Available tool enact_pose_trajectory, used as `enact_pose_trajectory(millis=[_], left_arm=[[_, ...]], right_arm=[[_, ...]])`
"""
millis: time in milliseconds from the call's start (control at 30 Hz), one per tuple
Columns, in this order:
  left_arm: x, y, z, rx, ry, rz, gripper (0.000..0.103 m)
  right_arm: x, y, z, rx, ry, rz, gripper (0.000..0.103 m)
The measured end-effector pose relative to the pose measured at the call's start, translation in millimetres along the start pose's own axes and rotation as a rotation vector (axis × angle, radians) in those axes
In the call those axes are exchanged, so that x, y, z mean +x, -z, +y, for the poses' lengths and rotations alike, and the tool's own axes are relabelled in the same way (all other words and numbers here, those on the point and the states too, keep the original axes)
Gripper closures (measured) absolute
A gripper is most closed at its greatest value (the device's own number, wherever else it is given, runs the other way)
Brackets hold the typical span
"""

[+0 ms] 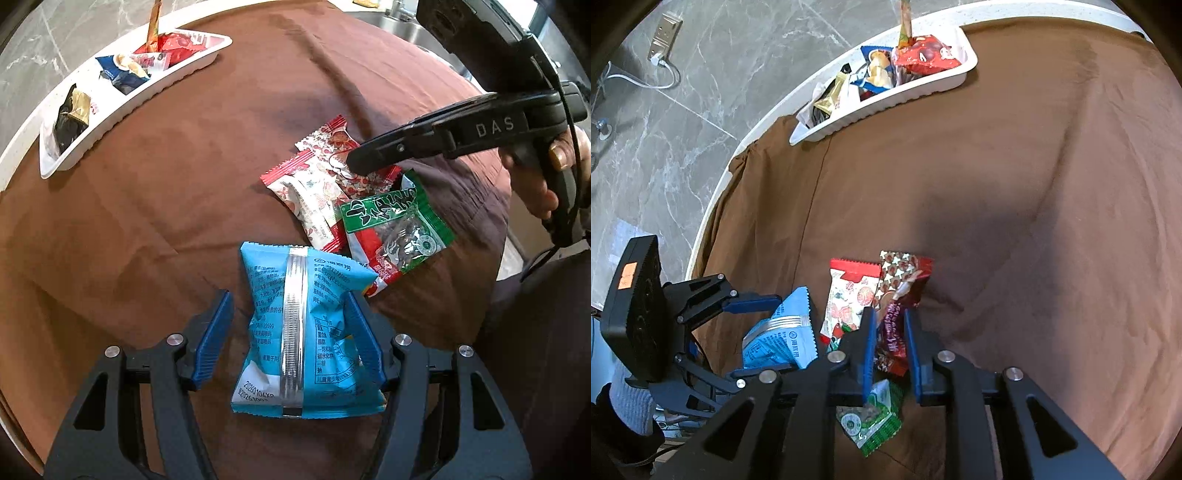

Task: Organize snacks
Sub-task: 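Grasp the light blue bag with the left tool while the right tool grasps the red-white candy packets, then lift the light blue bag with the left tool while the right tool lifts the red-white packets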

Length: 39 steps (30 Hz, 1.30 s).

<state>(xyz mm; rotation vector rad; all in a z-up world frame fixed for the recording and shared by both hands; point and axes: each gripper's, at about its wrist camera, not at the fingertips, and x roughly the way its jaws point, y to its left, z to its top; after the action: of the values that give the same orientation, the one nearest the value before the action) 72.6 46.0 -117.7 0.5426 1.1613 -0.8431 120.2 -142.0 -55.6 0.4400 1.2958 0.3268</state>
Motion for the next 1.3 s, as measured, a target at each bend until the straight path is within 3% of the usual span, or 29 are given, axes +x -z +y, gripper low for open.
enact_pose_trajectory(millis=[233, 367, 433, 567, 833, 1300], left_arm=[[2, 0, -1, -0.026, 0.009, -0.005, 0.042], [3, 3, -2, -0.034, 0.012, -0.006, 0.042], [3, 3, -3, -0.028, 0.018, -0.003, 0.05], [3, 1, -7, -0.016, 0.012, -0.007, 0.056], [-3, 1, 4, -0.084, 0.04, -0.023, 0.064], [-14, 4, 31, -0.205, 0.095, -0.068, 0.07]], right_arm=[[5, 0, 4, -0.023, 0.018, 0.008, 0.077], [7, 1, 14, -0.106, 0.066, 0.019, 0.081], [8, 3, 15, -0.116, 0.051, 0.026, 0.082], [4, 3, 7, -0.068, 0.011, 0.011, 0.085], [-14, -4, -14, 0.042, -0.071, -0.023, 0.086], [-27, -20, -19, 0.117, -0.132, -0.05, 0.086]])
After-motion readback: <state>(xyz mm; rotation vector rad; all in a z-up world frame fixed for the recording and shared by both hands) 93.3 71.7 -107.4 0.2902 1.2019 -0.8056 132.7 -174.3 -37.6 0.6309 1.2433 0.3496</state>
